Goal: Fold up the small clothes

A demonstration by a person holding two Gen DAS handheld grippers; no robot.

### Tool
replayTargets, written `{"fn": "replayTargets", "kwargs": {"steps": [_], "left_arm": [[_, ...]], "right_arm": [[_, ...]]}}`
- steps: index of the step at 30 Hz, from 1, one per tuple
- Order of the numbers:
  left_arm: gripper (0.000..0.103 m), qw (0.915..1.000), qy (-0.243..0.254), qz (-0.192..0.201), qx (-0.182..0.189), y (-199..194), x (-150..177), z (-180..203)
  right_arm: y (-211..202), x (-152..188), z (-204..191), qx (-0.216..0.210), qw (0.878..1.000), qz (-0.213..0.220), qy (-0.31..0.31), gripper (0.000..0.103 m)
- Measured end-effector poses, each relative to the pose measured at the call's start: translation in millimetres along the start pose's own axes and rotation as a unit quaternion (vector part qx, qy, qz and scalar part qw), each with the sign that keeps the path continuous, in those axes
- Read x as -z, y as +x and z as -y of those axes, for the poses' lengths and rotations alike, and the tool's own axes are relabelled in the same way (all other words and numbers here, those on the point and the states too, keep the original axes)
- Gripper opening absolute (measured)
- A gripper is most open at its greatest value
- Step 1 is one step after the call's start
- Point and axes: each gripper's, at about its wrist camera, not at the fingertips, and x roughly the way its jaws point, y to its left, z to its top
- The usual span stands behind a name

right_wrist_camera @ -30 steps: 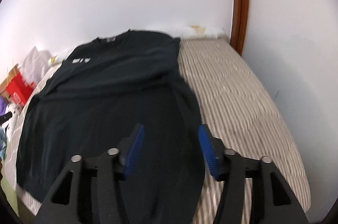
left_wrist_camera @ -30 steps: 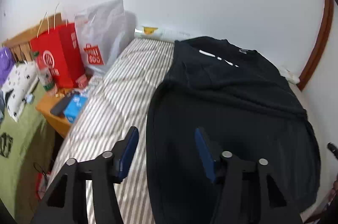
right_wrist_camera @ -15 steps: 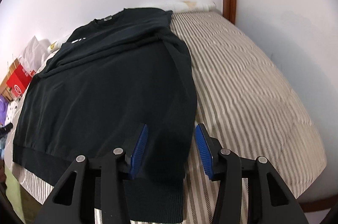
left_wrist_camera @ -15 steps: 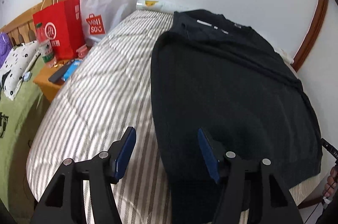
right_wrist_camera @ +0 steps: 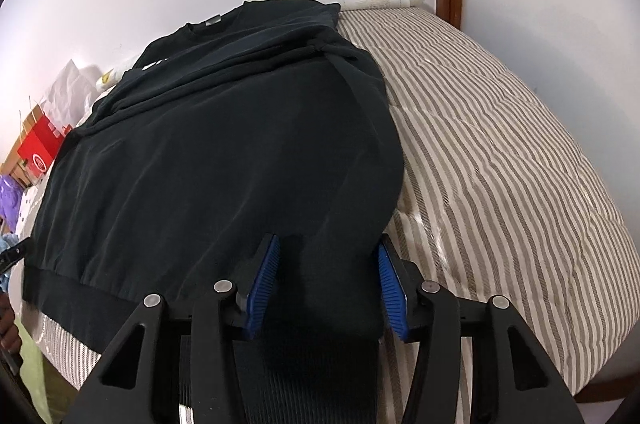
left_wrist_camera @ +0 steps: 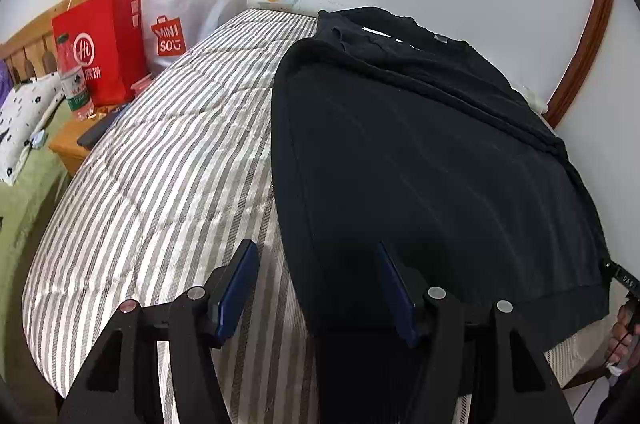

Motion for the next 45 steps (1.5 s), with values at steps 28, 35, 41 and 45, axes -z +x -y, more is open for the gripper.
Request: {"fn": "replayTargets", "kwargs": {"steps": [28,35,41,45], "left_arm": [[0.007,0.9982,-0.046,0.017,0.034,-19,1,-4],[0.007,0.9986,-0.028,0.024,0.038,-43,15,-7],[0.007,0.9982,-0.022,0.032,0.045,-58,24,-8],[0.007,0.9974,-0.019,0.046,0.053,-65,17,-5]], "right_arm": [[-22,-7,7,-0.009,0.999,0.039,0.014,0.009],[-41,2,9,-0.009,0.999,0.04,-0.002,0.009],[-57,7,15,-0.019,0.999,0.048,-0.013,0.009],[-58,-1,16,-0.029,0.998,0.054,-0.002,0.009]]}}
